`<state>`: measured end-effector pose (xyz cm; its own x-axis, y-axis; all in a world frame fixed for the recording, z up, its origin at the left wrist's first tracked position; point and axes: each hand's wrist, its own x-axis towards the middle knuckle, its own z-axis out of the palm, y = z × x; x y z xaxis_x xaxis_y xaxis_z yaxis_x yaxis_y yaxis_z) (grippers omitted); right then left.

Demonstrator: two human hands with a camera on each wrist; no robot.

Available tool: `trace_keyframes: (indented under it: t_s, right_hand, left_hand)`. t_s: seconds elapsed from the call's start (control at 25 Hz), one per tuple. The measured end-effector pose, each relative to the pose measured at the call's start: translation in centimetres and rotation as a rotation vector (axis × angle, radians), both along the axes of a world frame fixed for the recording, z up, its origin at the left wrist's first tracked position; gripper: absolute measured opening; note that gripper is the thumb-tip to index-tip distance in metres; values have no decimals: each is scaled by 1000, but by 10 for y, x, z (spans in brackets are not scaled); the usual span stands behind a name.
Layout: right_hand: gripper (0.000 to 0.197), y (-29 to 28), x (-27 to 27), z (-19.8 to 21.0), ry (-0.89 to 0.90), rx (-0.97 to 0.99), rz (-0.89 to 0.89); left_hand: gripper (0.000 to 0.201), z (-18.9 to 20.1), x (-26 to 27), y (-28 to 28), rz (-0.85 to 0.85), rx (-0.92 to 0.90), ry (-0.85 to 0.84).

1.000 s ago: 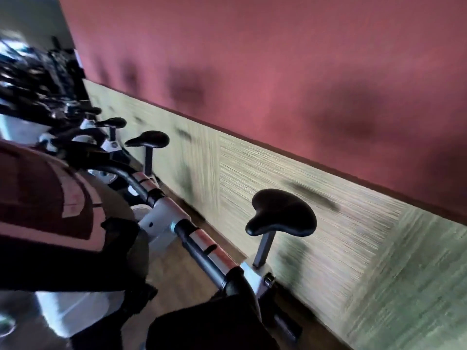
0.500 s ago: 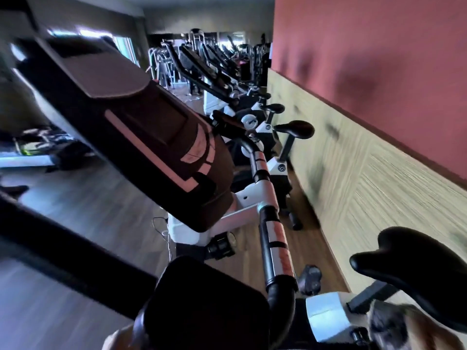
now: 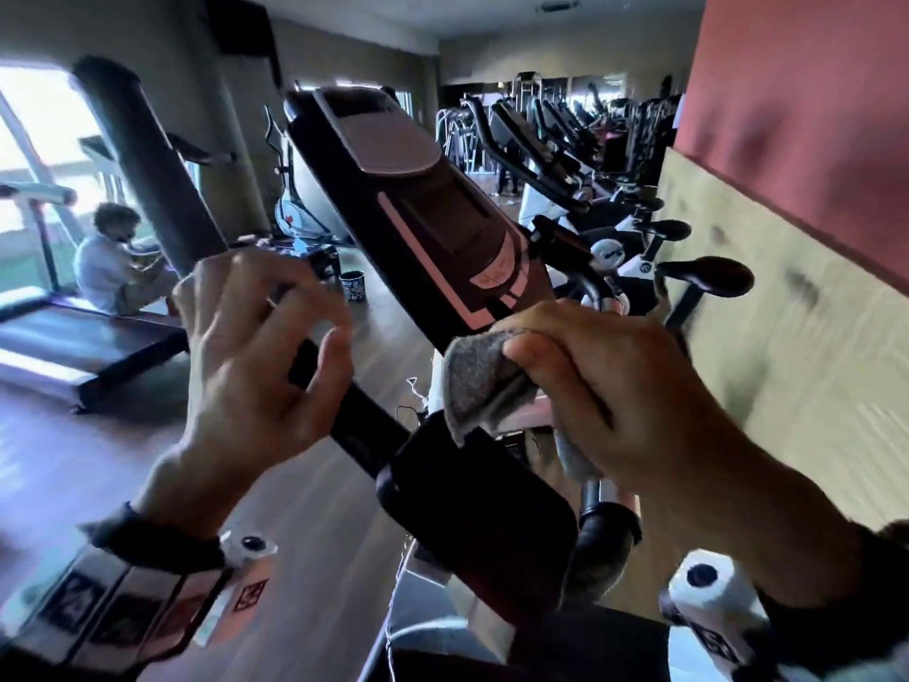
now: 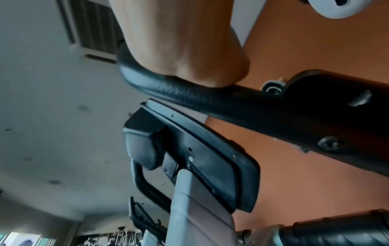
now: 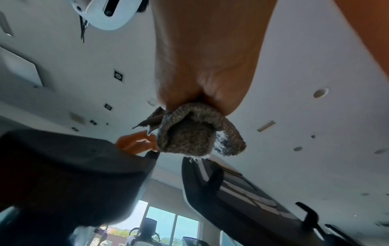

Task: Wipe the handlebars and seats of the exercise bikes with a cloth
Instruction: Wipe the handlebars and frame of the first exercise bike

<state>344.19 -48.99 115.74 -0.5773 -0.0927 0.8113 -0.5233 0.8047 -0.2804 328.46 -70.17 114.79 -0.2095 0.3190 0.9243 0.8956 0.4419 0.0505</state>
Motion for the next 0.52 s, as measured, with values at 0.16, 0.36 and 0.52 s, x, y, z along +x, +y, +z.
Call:
trace_keyframes:
  t_s: [0.16,0.36,0.52]
  right_hand:
    - [39,-17,-22,-6,4,23,-29]
    - [43,-30,-16,-30,-223,39,92]
    - [45,-27,-2,-49,-305,4,171]
  left_hand:
    - [35,24,0,0,-38,-455,85]
    - [63,18,-8,-5,87,-645,92]
    - [61,16,-12,-2,110,-596,67]
